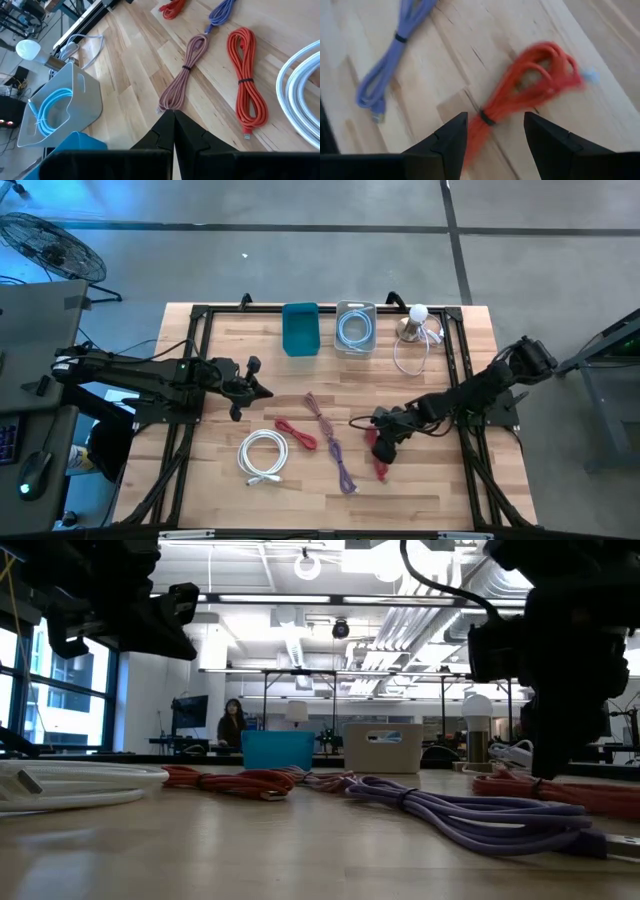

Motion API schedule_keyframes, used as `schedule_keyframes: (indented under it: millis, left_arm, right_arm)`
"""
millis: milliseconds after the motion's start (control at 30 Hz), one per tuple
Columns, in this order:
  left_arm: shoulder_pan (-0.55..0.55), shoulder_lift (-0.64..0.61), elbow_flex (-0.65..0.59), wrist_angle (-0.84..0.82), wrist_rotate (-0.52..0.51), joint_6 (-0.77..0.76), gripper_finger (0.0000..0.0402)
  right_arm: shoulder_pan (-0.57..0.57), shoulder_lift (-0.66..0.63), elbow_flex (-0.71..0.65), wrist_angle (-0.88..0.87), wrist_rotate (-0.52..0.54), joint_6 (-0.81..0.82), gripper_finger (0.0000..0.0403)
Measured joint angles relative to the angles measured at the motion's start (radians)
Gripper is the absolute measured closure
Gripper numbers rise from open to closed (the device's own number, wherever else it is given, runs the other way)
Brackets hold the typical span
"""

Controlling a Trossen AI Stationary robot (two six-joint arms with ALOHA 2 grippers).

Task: Pick & Place USB Port
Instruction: Put the right orange charger cable into the blue bin

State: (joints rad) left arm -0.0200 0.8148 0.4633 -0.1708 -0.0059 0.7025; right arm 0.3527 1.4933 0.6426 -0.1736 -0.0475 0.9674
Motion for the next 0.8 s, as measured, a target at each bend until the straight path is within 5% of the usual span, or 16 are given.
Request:
schedule_keyframes:
  millis: [800]
  left_arm:
    - [0.000, 0.000, 0.000, -0.016, 0.000, 0.000, 0.0401]
  right_arm:
    - [0.000, 0.000, 0.000, 0.028, 0.005, 0.050, 0.0215]
